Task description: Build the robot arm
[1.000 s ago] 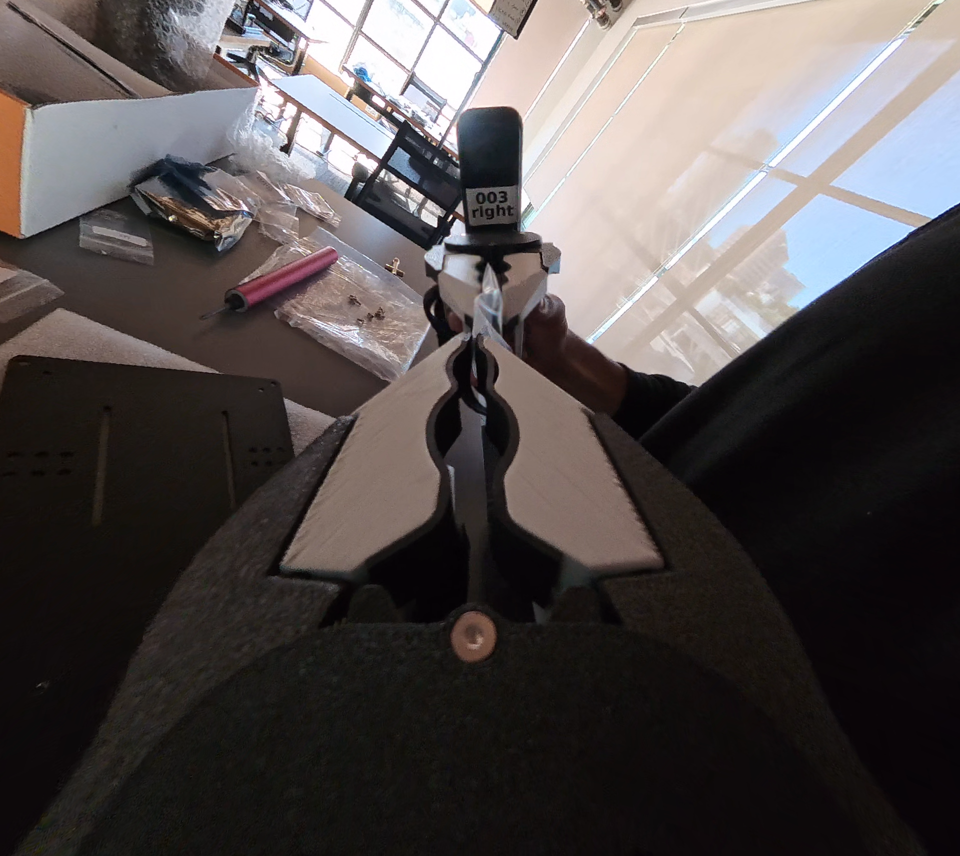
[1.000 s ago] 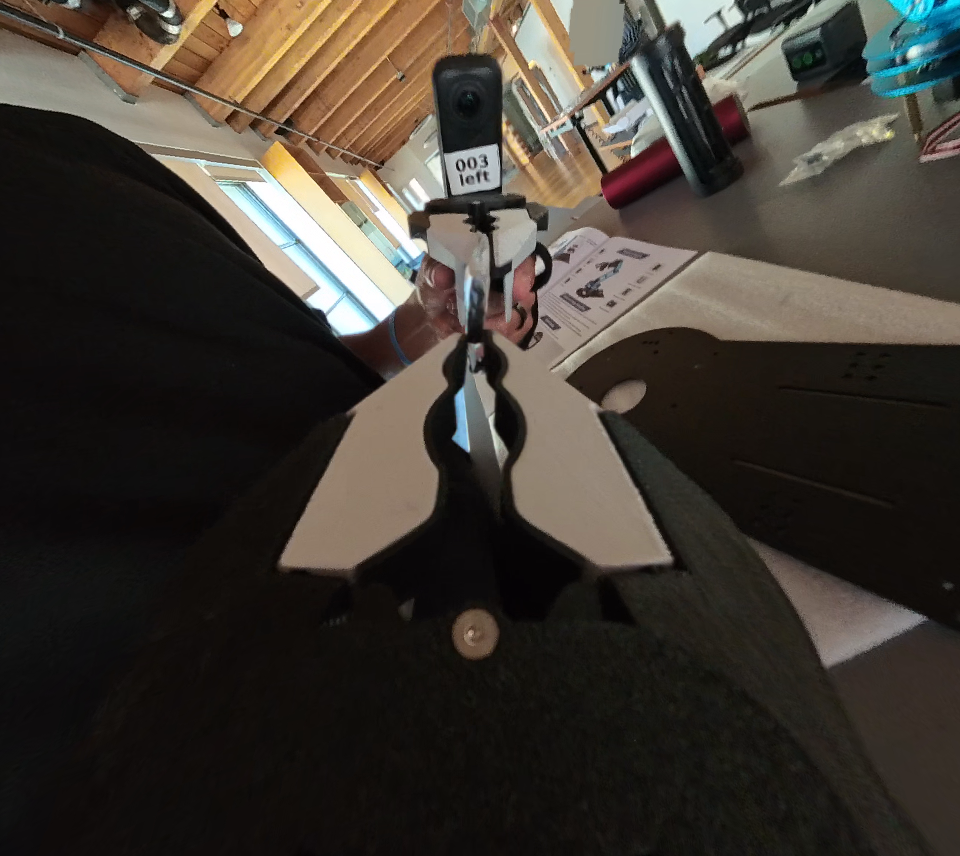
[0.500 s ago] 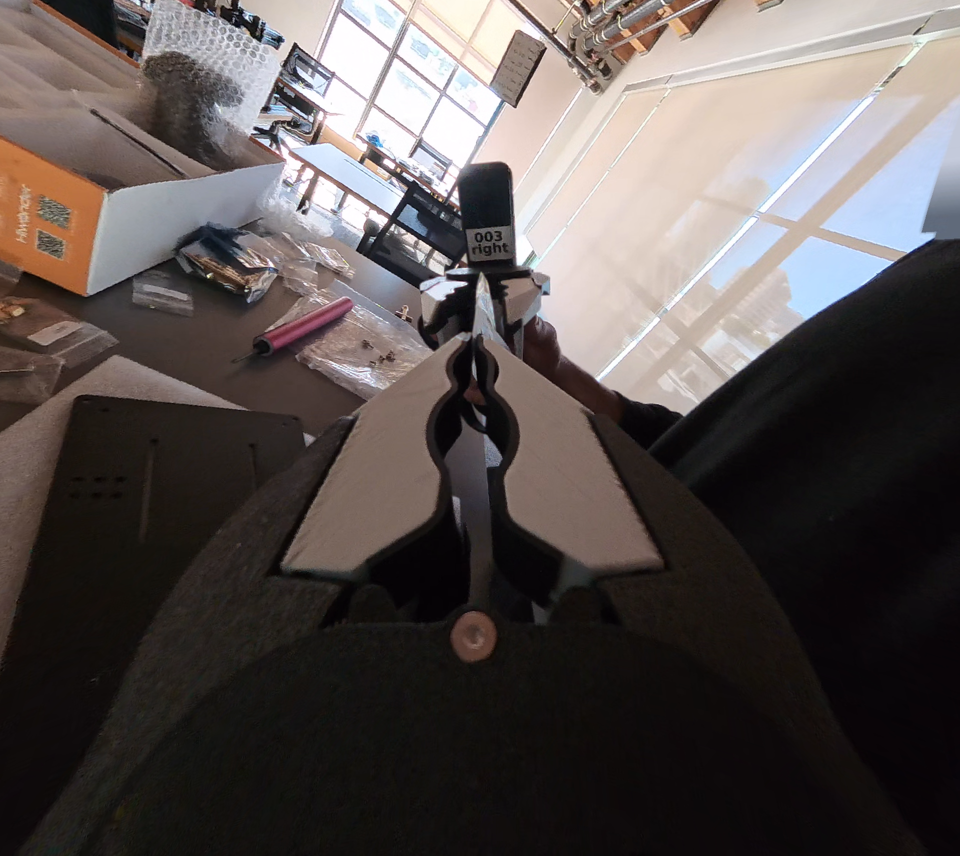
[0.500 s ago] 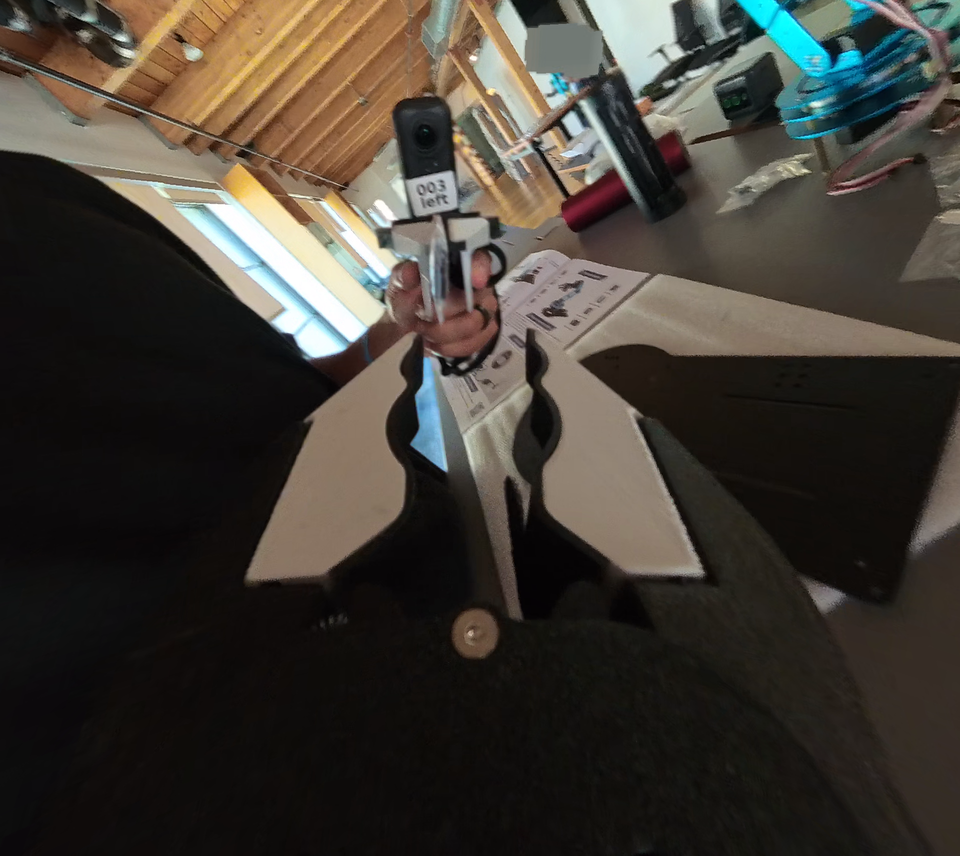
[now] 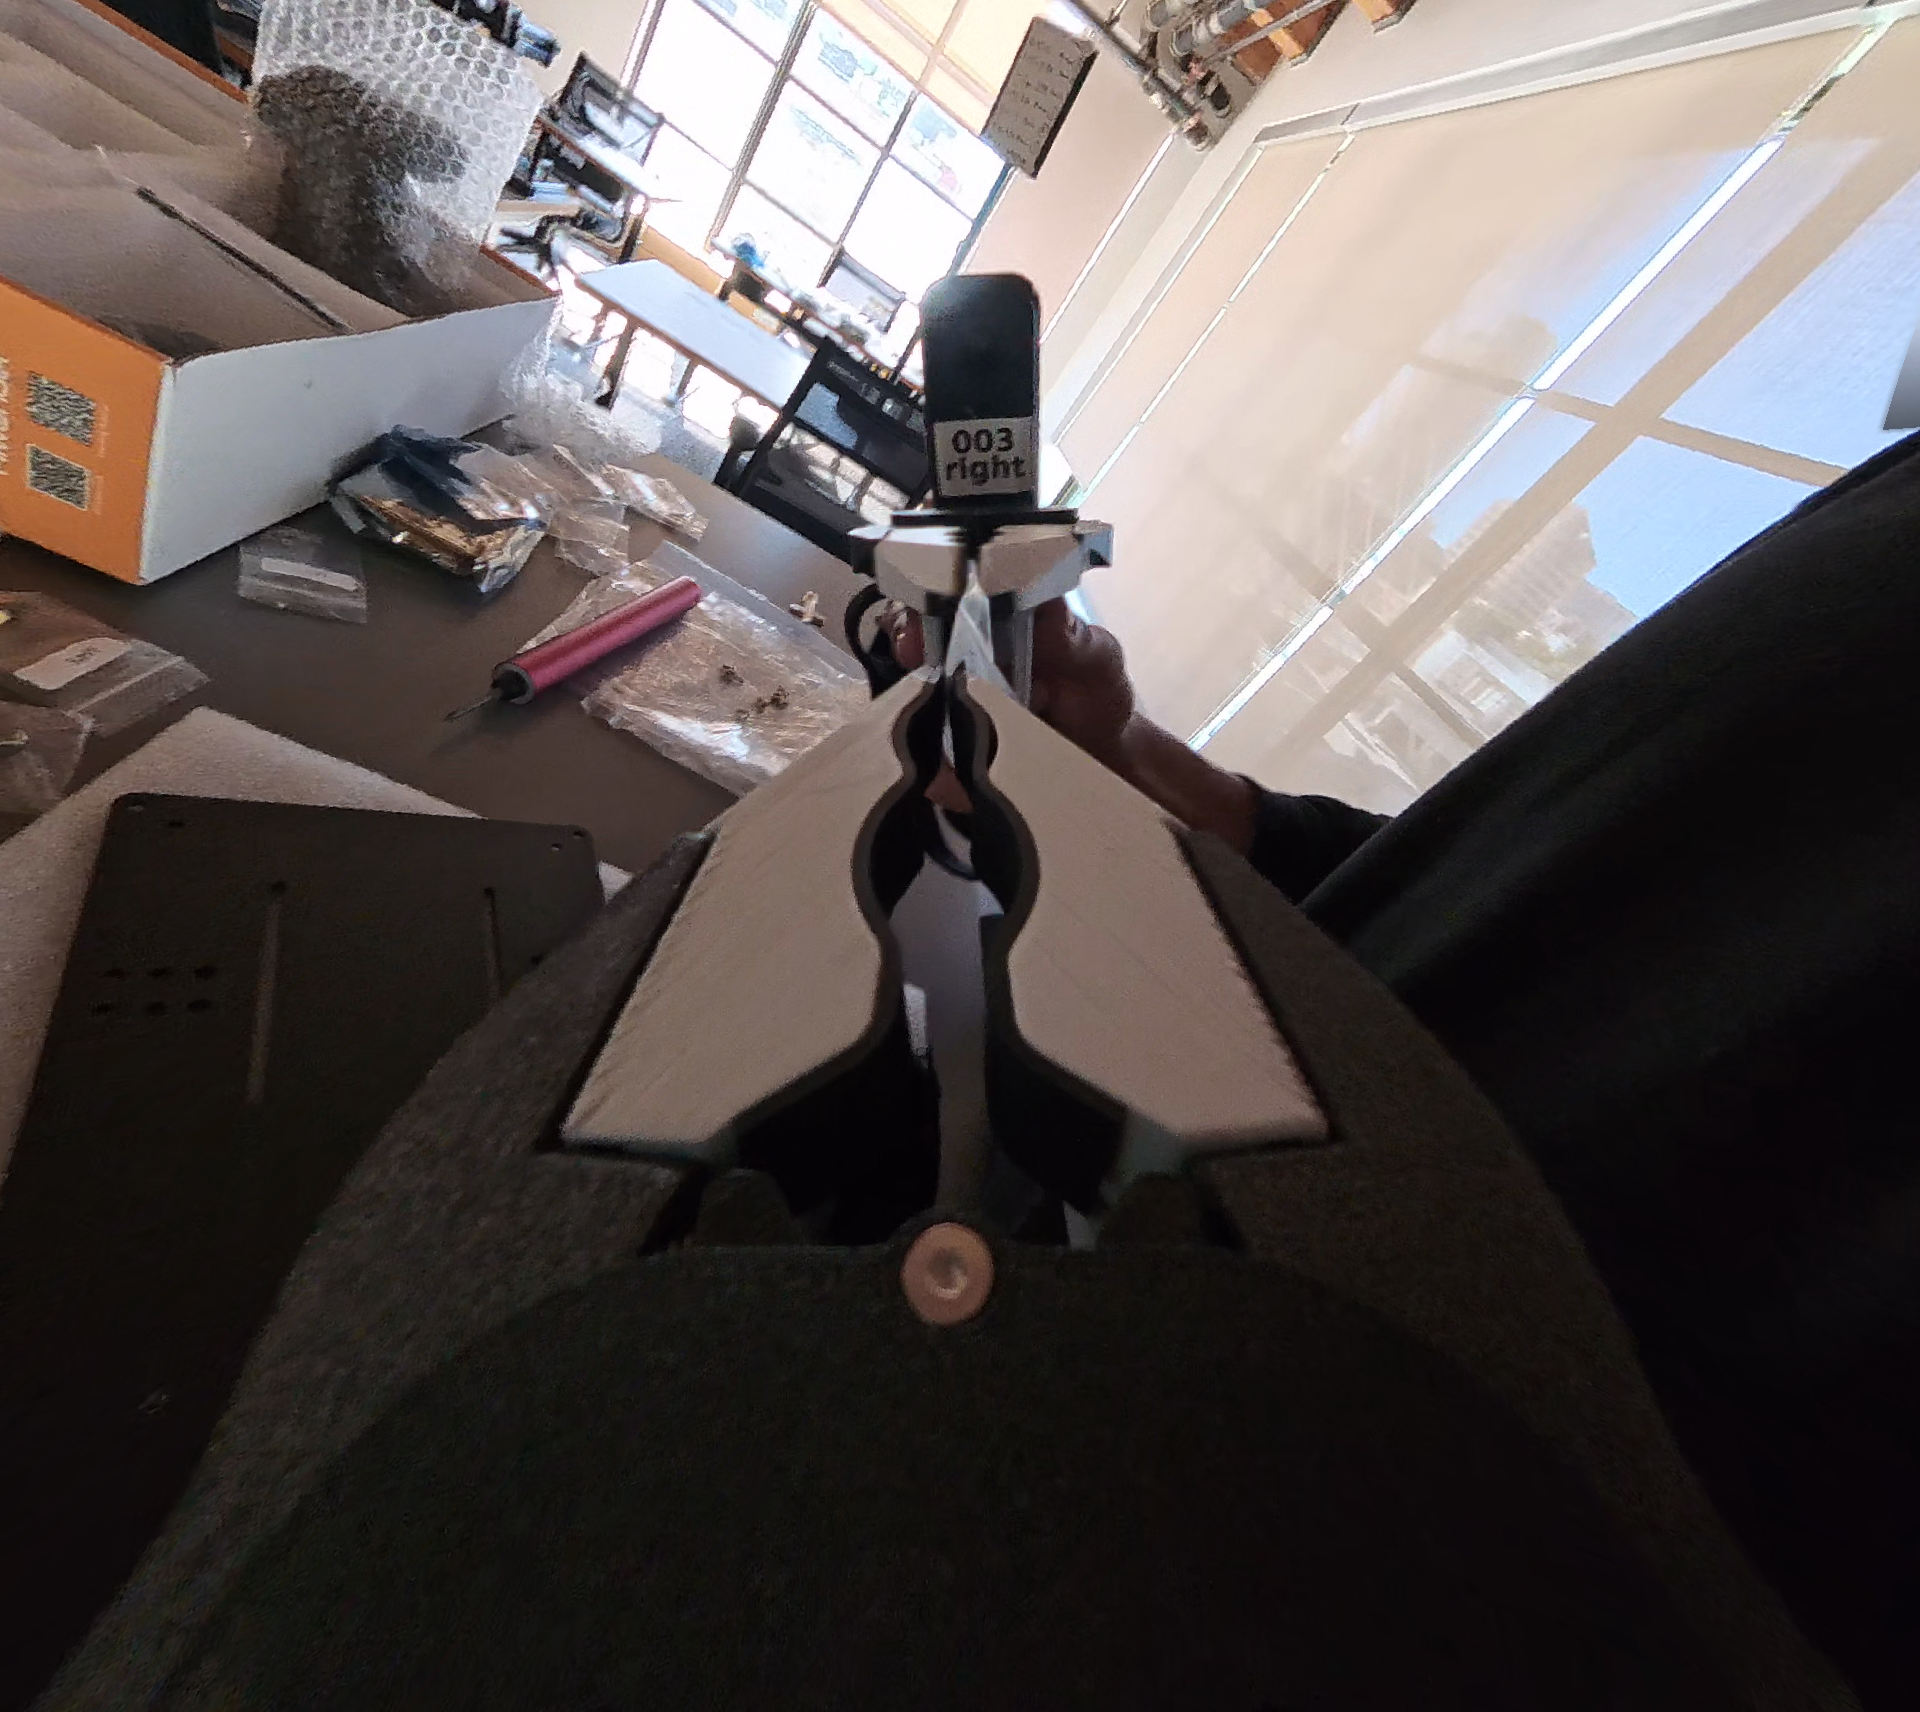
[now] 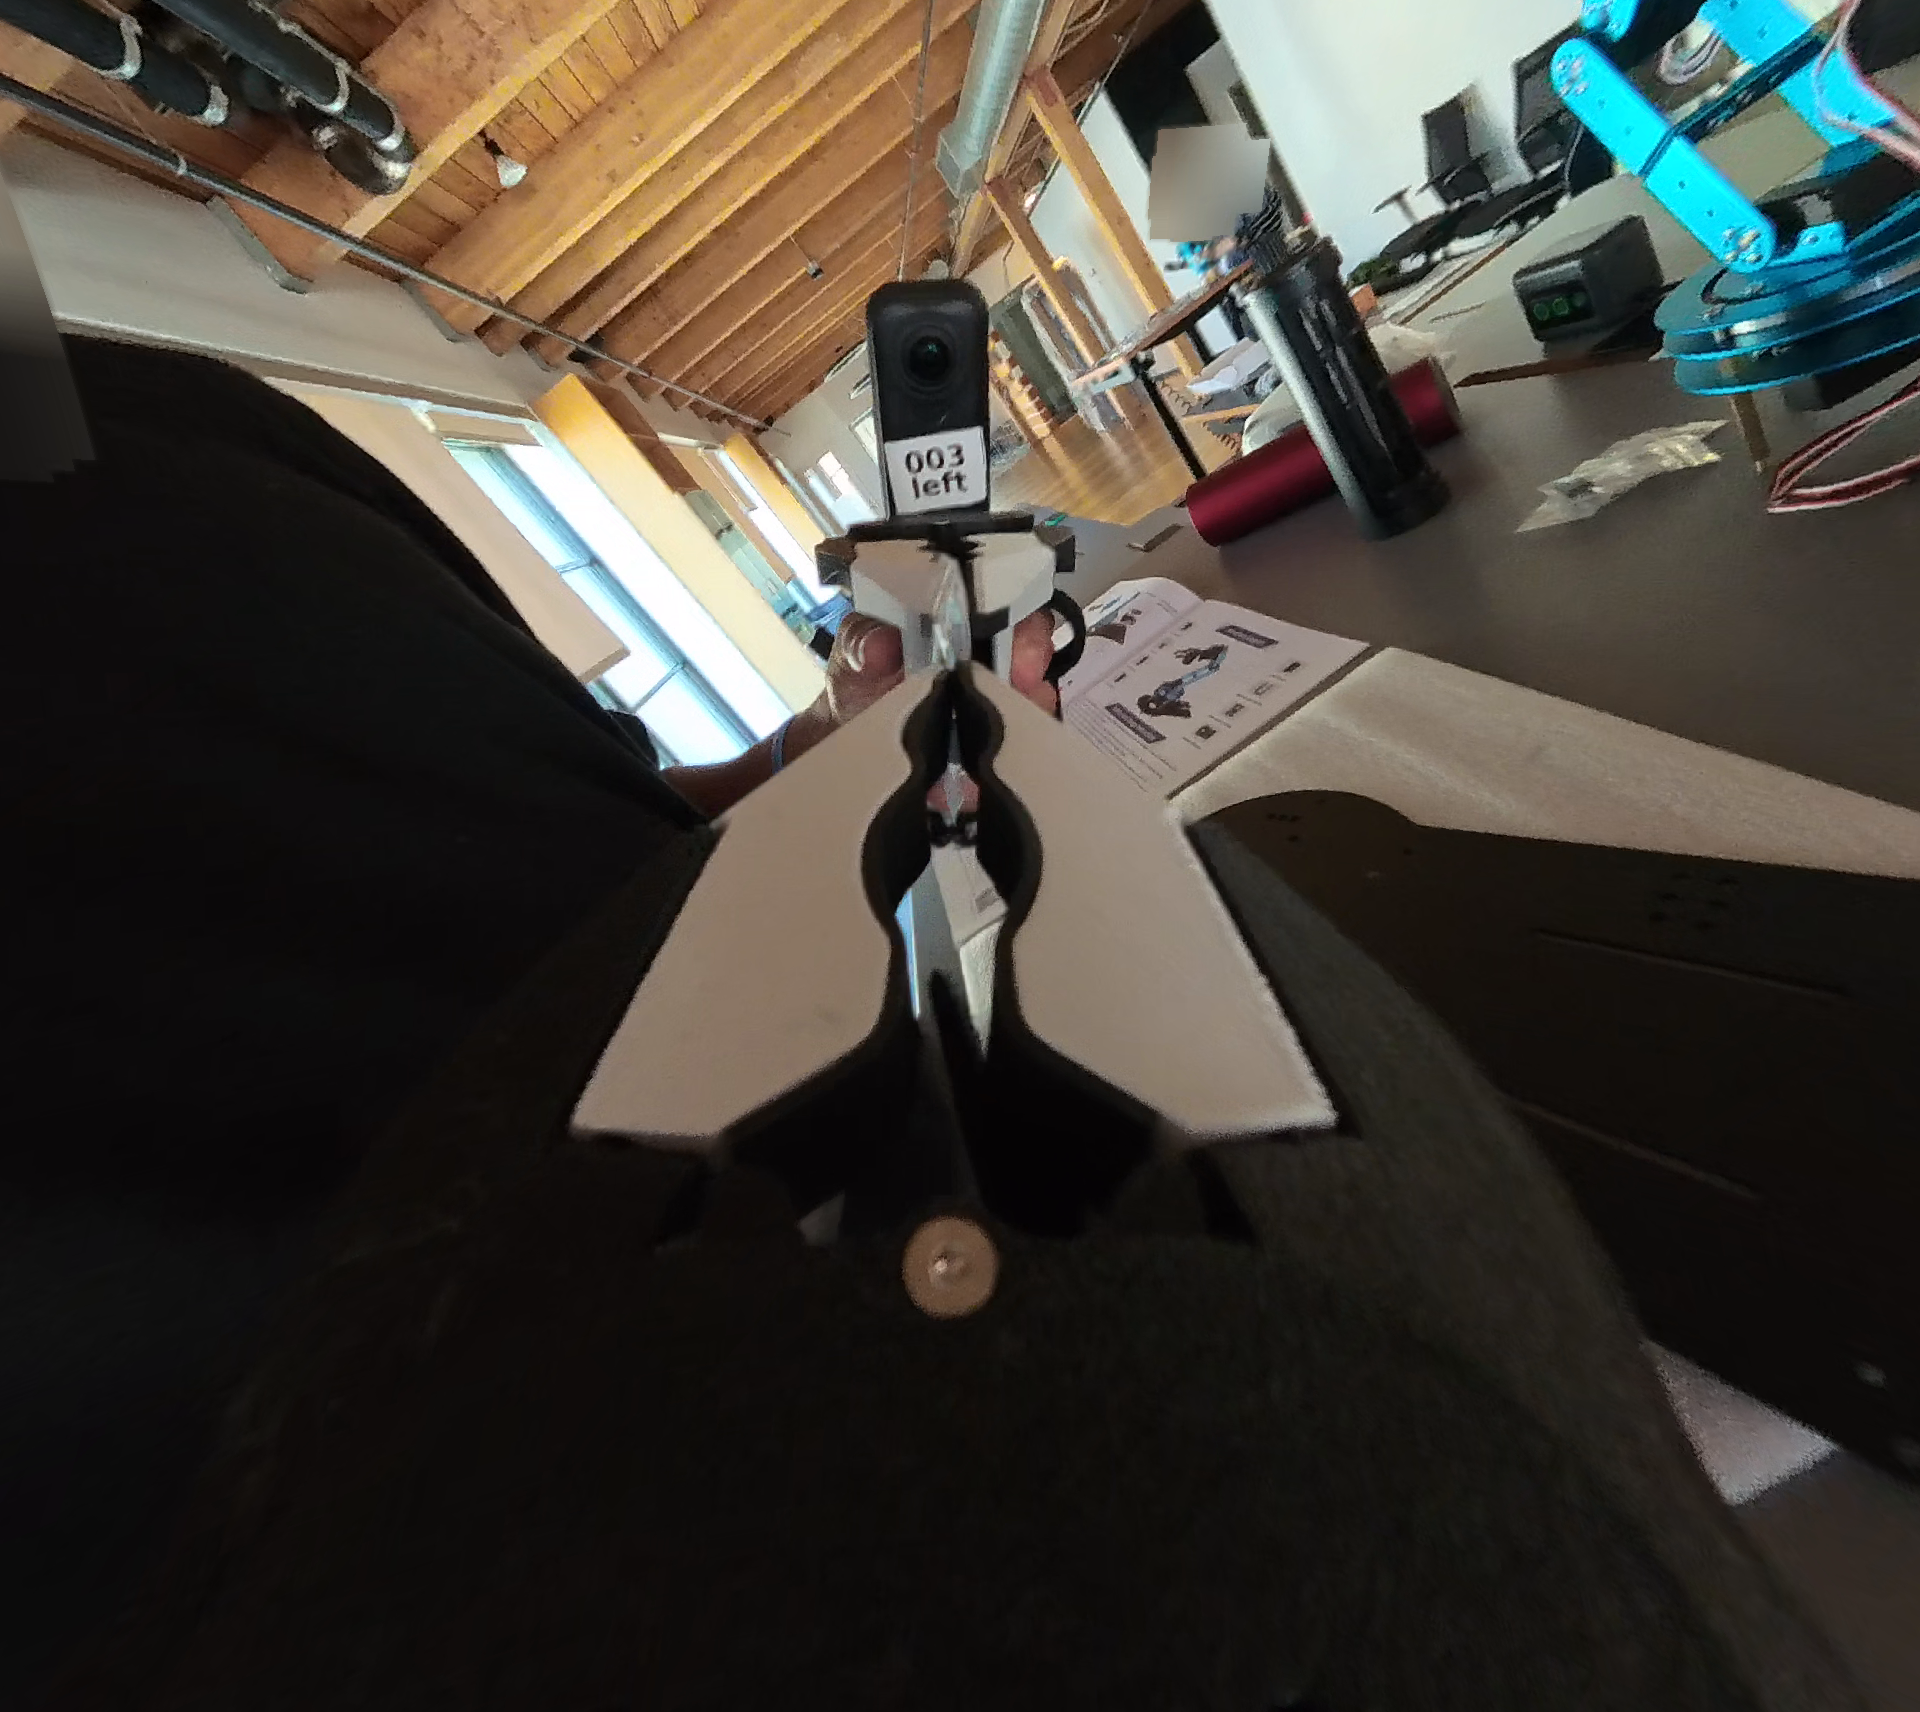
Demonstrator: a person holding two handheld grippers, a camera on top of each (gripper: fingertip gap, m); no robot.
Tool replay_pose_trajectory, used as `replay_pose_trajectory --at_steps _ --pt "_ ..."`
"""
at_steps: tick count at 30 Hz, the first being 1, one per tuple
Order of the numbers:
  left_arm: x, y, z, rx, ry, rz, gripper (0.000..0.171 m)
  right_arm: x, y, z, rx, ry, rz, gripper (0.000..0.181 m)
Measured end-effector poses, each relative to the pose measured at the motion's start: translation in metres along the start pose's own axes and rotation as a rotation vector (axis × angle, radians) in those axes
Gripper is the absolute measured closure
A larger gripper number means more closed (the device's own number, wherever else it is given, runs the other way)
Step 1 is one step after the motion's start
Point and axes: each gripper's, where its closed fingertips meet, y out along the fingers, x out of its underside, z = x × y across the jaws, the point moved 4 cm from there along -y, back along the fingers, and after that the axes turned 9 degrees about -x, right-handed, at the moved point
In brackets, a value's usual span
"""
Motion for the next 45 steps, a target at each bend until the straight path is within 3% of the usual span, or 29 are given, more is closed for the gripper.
replay_pose_trajectory --at_steps 8,15,19,21,23,28,30,32,33,37,39,41,43,45 --pt "-0.009 0.007 0.004 0.064 0.002 0.021 0.171 -0.012 -0.009 -0.002 0.038 -0.028 0.035 0.181" --pt "0.002 0.012 0.003 0.181 -0.019 -0.07 0.171 -0.003 -0.014 -0.004 0.017 0.026 0.034 0.181" --pt "0.019 0.023 0.001 0.221 -0.035 -0.153 0.149 -0.001 -0.015 -0.004 0.011 0.041 0.04 0.181" --pt "0.028 0.031 0.0 0.219 -0.036 -0.187 0.151 -0.002 -0.017 -0.004 0.022 0.036 0.051 0.181" --pt "0.031 0.035 0.0 0.223 -0.037 -0.18 0.171 -0.003 -0.021 -0.003 0.038 0.035 0.053 0.181" --pt "0.03 0.045 -0.009 0.136 -0.081 -0.174 0.171 -0.004 -0.043 0.012 0.233 -0.005 0.062 0.176" --pt "0.031 0.047 -0.012 0.116 -0.133 -0.189 0.171 -0.002 -0.054 0.017 0.423 -0.12 -0.025 0.146" --pt "0.034 0.048 -0.016 0.087 -0.19 -0.232 0.171 -0.001 -0.054 0.007 0.526 -0.319 -0.168 0.139" --pt "0.036 0.048 -0.018 0.076 -0.225 -0.267 0.171 0.001 -0.049 0.002 0.564 -0.422 -0.26 0.127" --pt "0.048 0.043 -0.03 0.028 -0.353 -0.435 0.171 0.036 -0.018 0.002 0.556 -0.647 -0.791 0.108" --pt "0.054 0.04 -0.032 0.016 -0.372 -0.519 0.171 0.048 -0.008 0.016 0.566 -0.764 -0.961 0.106" --pt "0.059 0.036 -0.032 0.015 -0.399 -0.588 0.171 0.051 0.002 0.023 0.554 -0.877 -1.026 0.106" --pt "0.06 0.033 -0.031 0.007 -0.415 -0.628 0.171 0.059 0.011 0.026 0.49 -0.872 -1.061 0.107" --pt "0.059 0.03 -0.029 0.009 -0.423 -0.648 0.171 0.068 0.012 0.033 0.459 -0.843 -1.127 0.126"
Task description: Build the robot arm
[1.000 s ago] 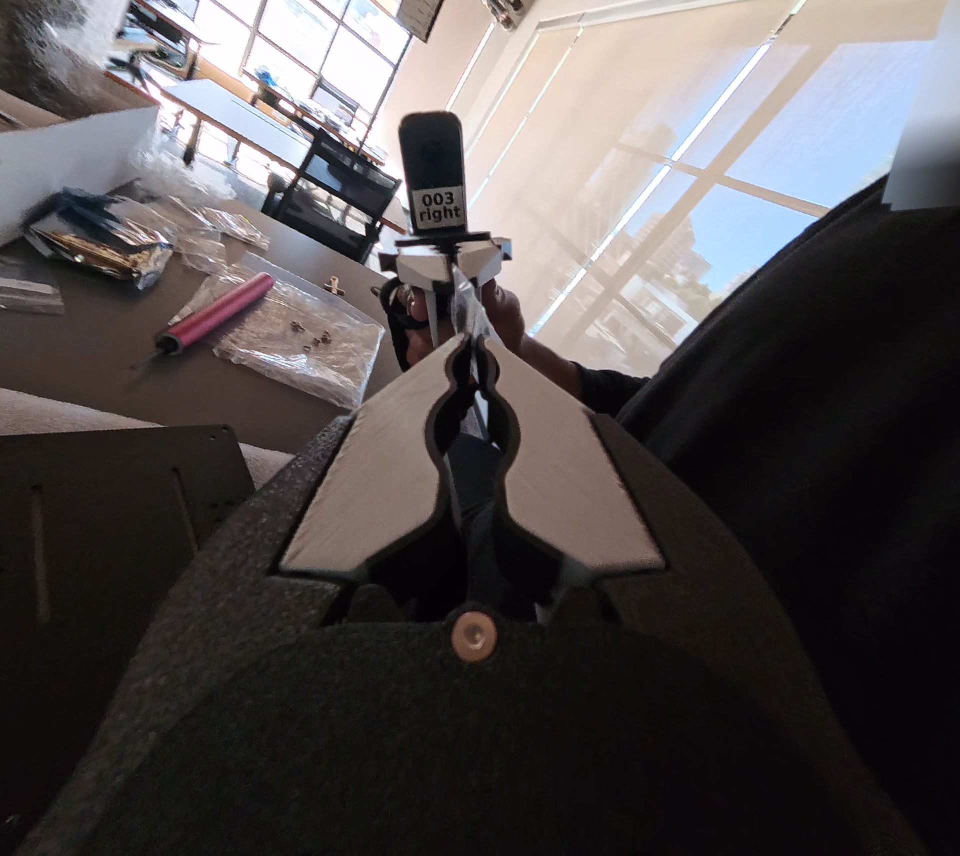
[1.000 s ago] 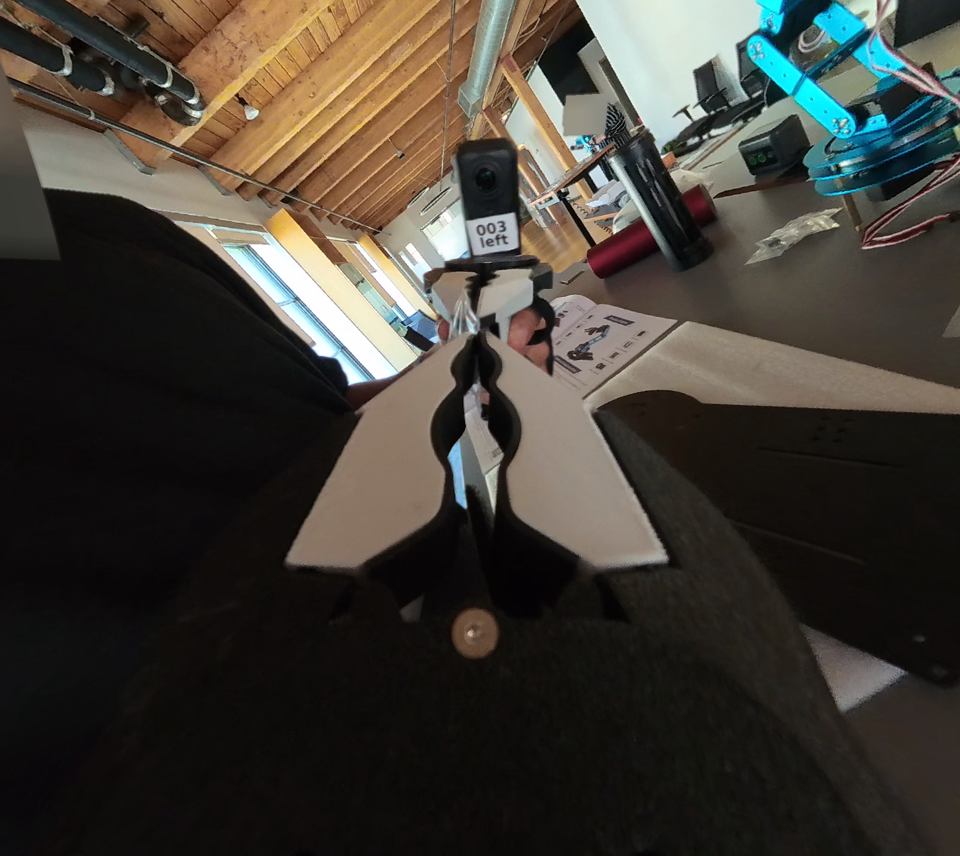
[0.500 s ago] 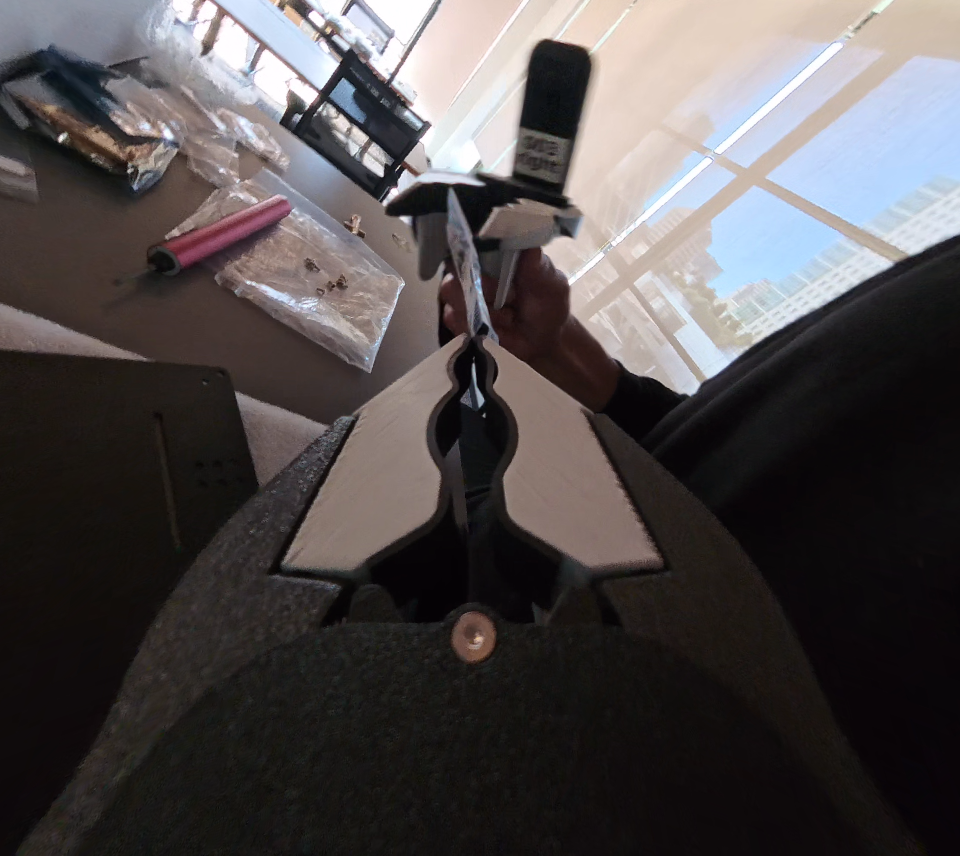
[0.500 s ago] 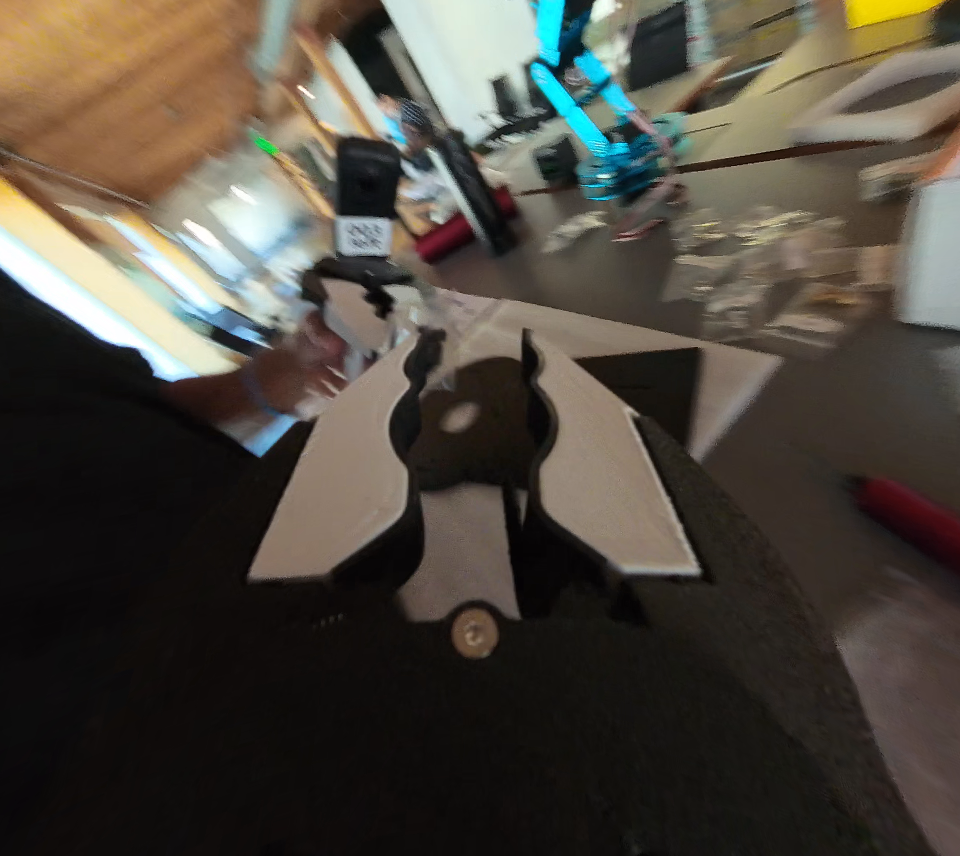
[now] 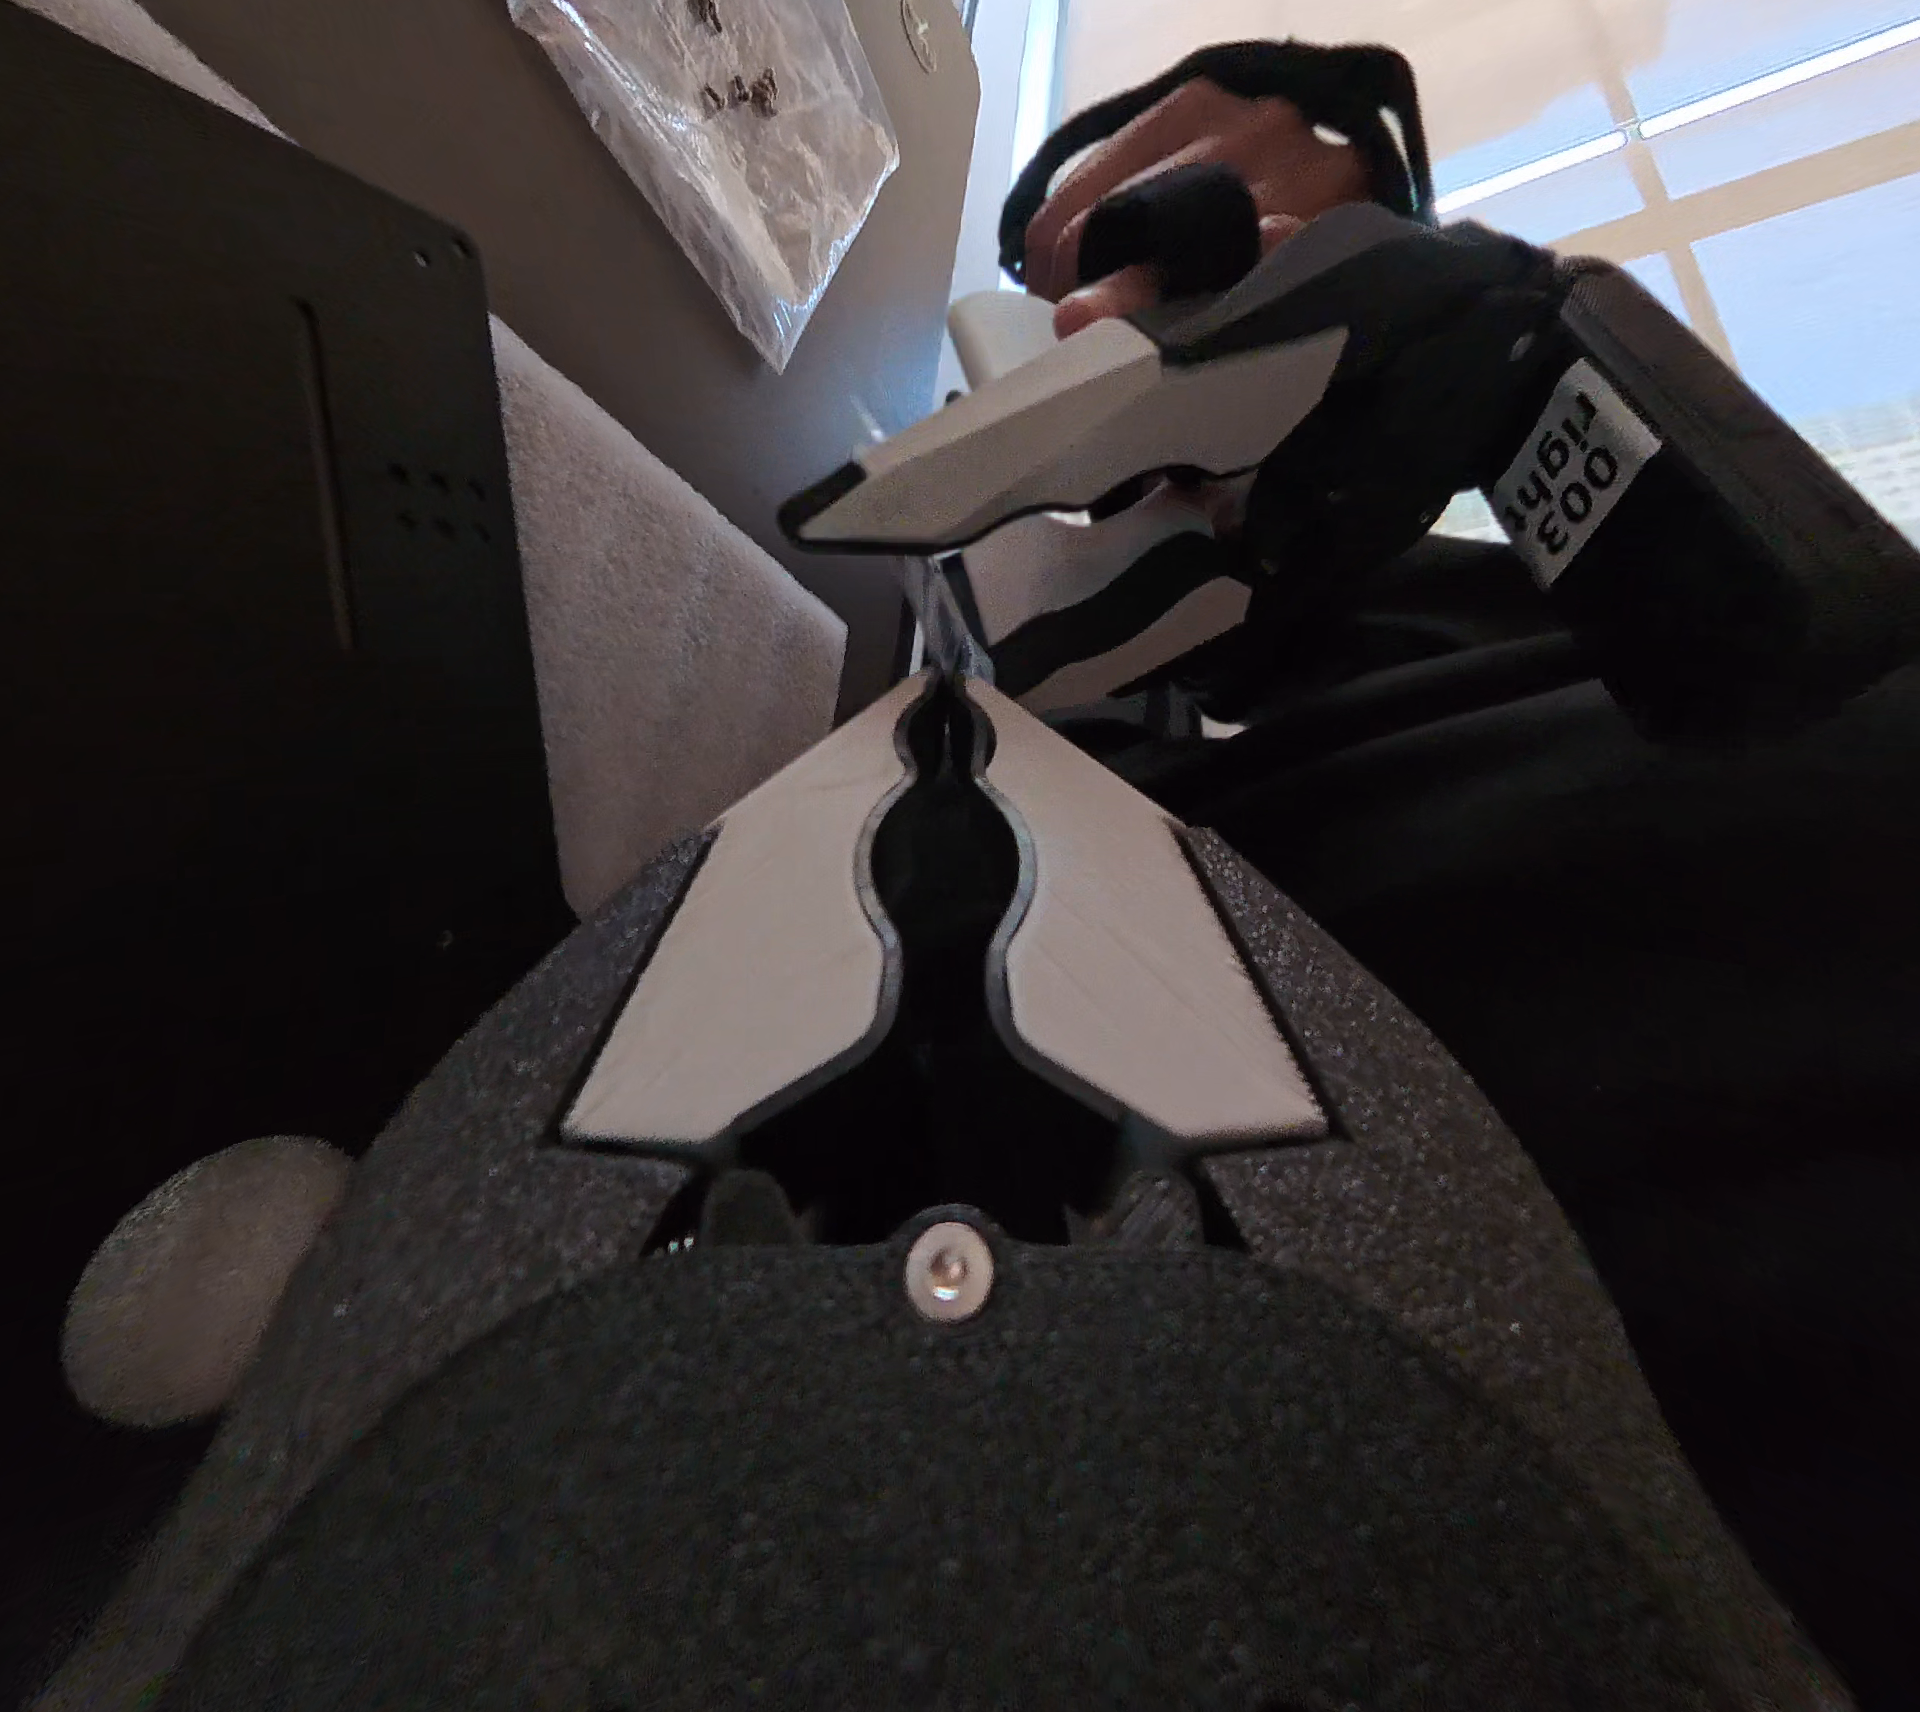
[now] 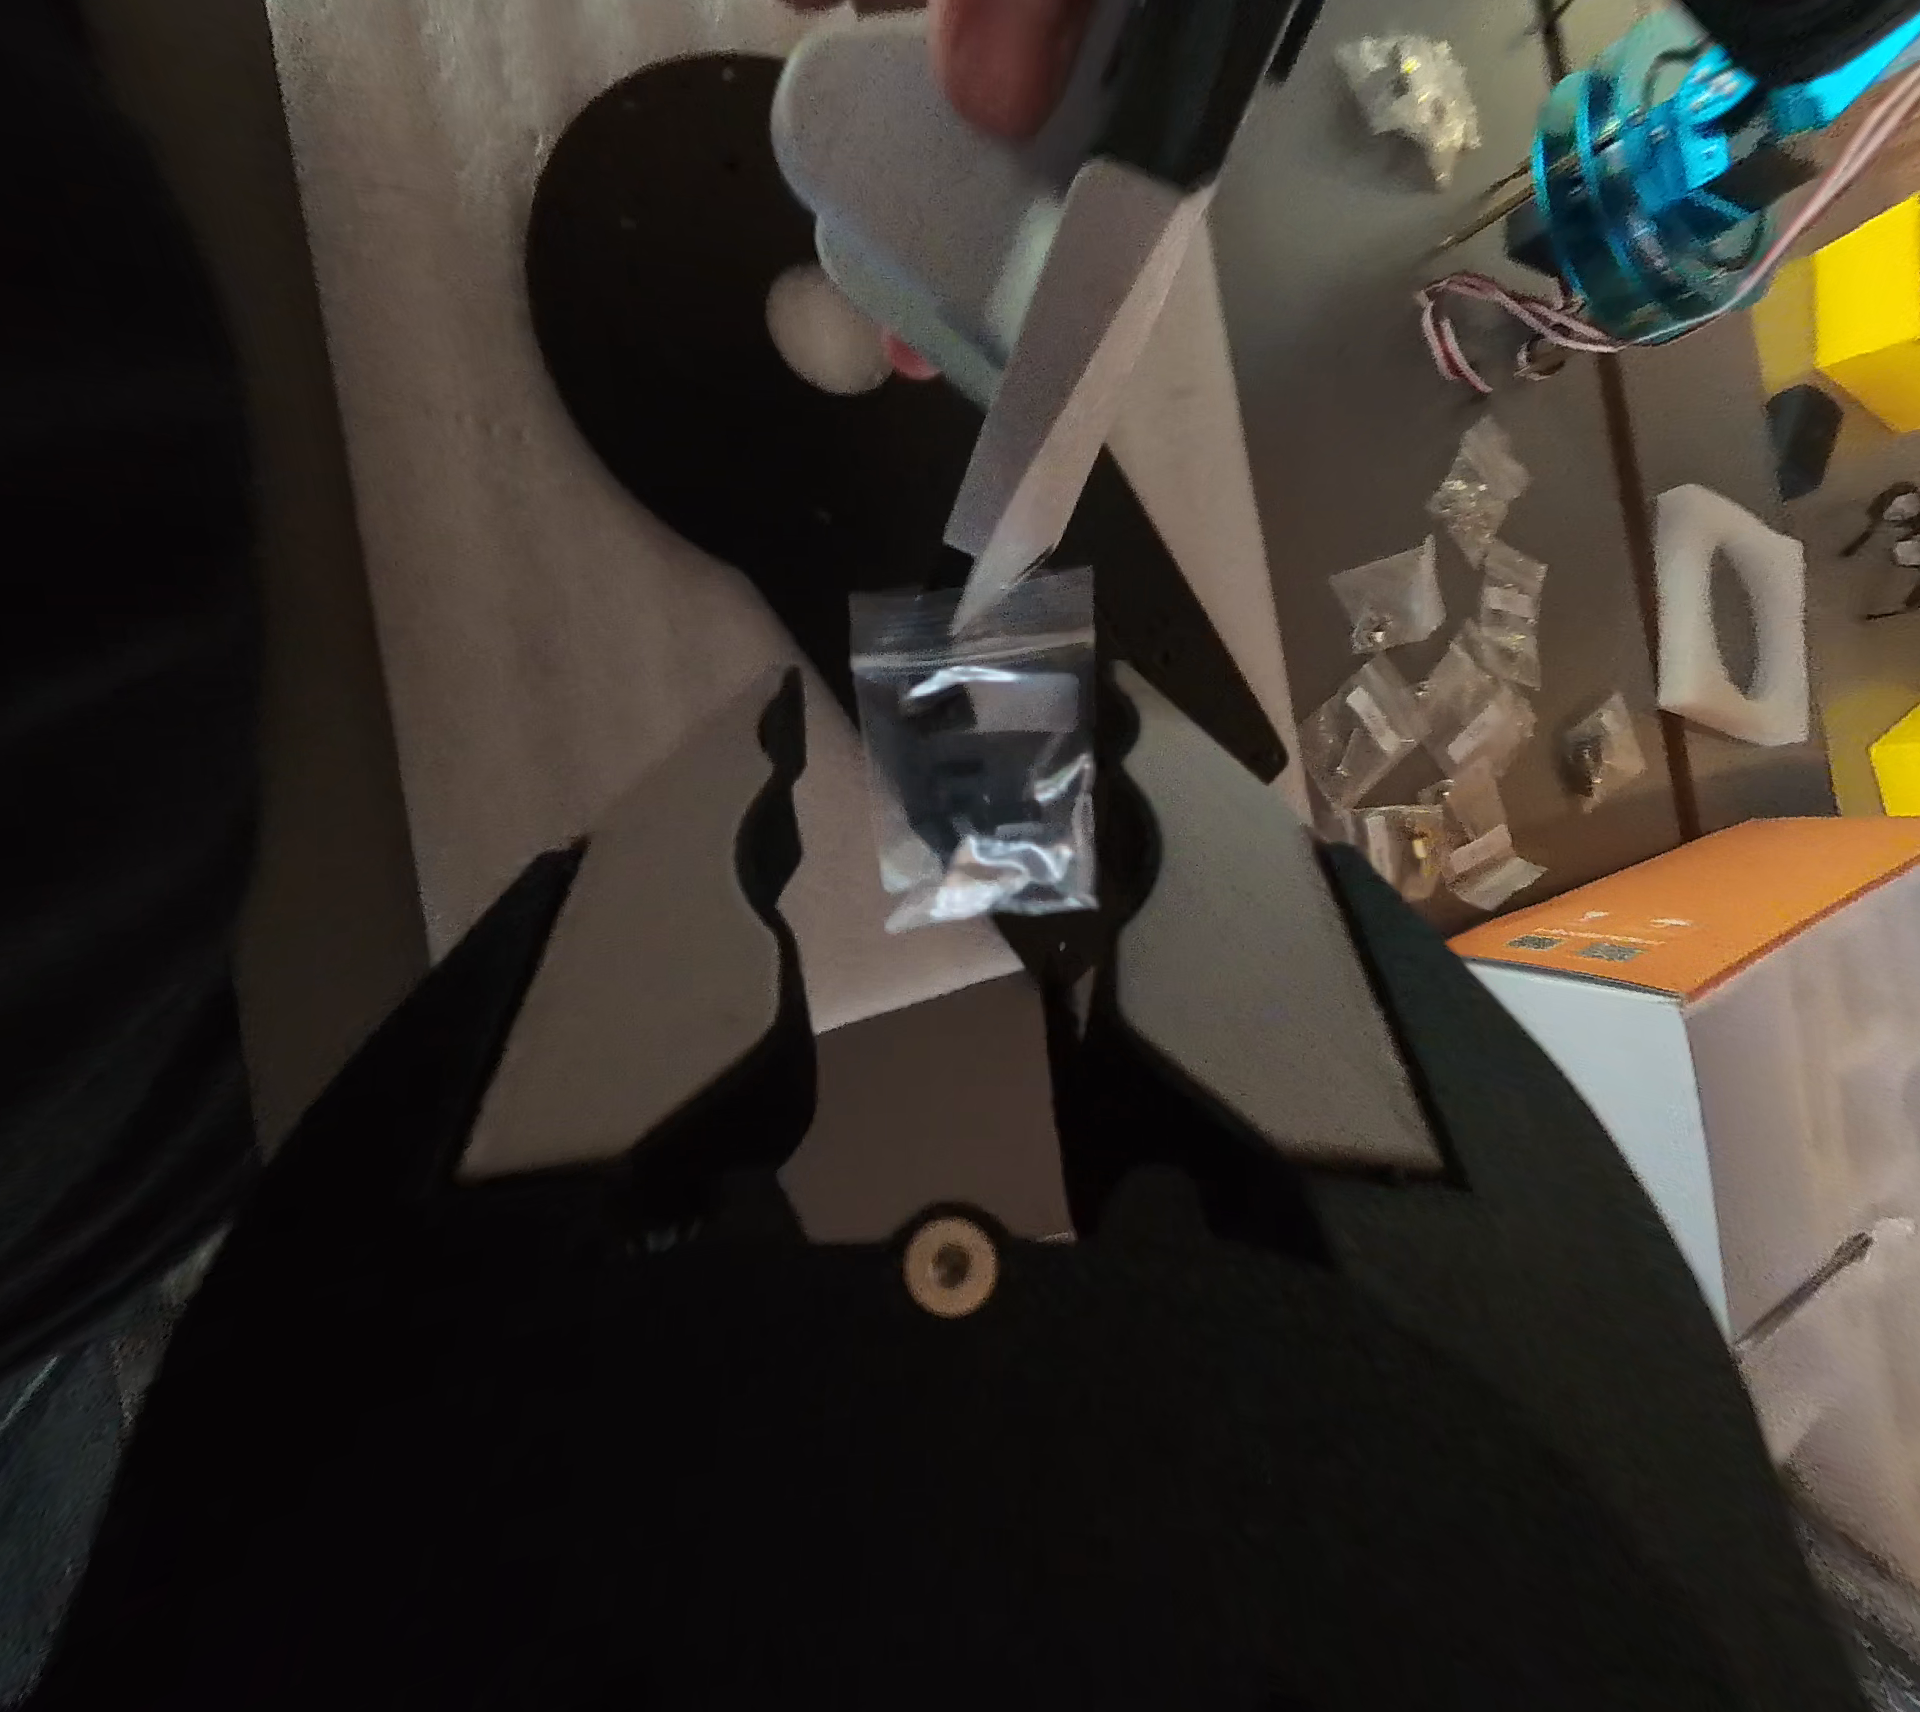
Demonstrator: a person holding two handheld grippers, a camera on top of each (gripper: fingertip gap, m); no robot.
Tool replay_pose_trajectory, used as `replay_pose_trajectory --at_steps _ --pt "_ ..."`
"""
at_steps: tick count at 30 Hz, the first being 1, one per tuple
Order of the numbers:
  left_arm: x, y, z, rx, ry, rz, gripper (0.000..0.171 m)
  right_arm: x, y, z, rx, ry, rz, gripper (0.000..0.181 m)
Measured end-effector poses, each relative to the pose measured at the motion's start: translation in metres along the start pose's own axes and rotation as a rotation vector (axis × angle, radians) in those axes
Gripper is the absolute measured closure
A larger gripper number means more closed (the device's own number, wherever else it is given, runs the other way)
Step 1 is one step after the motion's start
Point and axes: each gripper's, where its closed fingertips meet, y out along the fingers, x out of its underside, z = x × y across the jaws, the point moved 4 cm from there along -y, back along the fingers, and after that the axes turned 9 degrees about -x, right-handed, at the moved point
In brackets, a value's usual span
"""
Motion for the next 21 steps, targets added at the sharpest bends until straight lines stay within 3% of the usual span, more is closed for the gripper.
replay_pose_trajectory --at_steps 3,10,21 --pt "0.004 -0.002 0.0 -0.029 0.024 -0.016 0.171 -0.006 0.002 0.001 -0.019 0.005 0.048 0.14" --pt "0.006 -0.009 -0.007 -0.107 0.049 0.073 0.166 -0.01 0.006 0.005 0.001 -0.009 0.045 0.151" --pt "0.003 -0.011 -0.016 -0.141 -0.056 0.213 0.154 -0.013 0.009 0.008 0.086 -0.026 0.011 0.15"
